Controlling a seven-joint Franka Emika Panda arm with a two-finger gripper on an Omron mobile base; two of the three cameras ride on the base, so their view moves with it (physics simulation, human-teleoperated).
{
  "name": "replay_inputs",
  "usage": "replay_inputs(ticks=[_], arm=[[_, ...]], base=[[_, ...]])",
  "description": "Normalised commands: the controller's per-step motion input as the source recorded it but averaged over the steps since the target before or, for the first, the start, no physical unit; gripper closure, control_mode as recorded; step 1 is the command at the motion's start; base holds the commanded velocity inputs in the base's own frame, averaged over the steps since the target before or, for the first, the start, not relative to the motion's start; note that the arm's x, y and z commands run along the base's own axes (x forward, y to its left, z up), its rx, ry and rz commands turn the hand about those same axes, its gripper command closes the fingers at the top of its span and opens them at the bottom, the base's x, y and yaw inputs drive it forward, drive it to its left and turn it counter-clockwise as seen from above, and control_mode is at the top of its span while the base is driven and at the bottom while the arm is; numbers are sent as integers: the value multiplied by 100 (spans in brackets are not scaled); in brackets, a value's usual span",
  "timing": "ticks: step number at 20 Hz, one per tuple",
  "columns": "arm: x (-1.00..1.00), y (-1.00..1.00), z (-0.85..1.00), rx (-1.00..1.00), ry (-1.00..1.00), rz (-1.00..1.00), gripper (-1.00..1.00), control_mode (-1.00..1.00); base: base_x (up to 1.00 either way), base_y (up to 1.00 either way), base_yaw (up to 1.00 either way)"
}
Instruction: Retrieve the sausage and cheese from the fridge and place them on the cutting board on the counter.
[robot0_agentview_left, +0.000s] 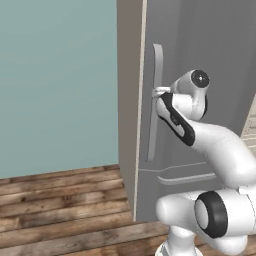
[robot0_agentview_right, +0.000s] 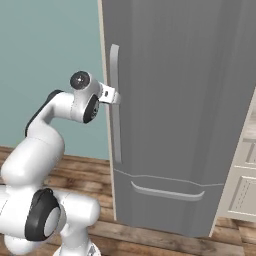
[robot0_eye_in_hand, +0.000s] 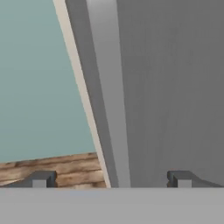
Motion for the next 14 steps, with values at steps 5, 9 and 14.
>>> replay_inputs(ticks=[5,9,14], arm=[[38,0,4,3,-7,-9,-100,-100],[47,-1,0,8,-11,0,-100,-100],[47,-4,2,8,-11,0,-100,-100]], base=[[0,0,0],[0,0,0],[0,0,0]])
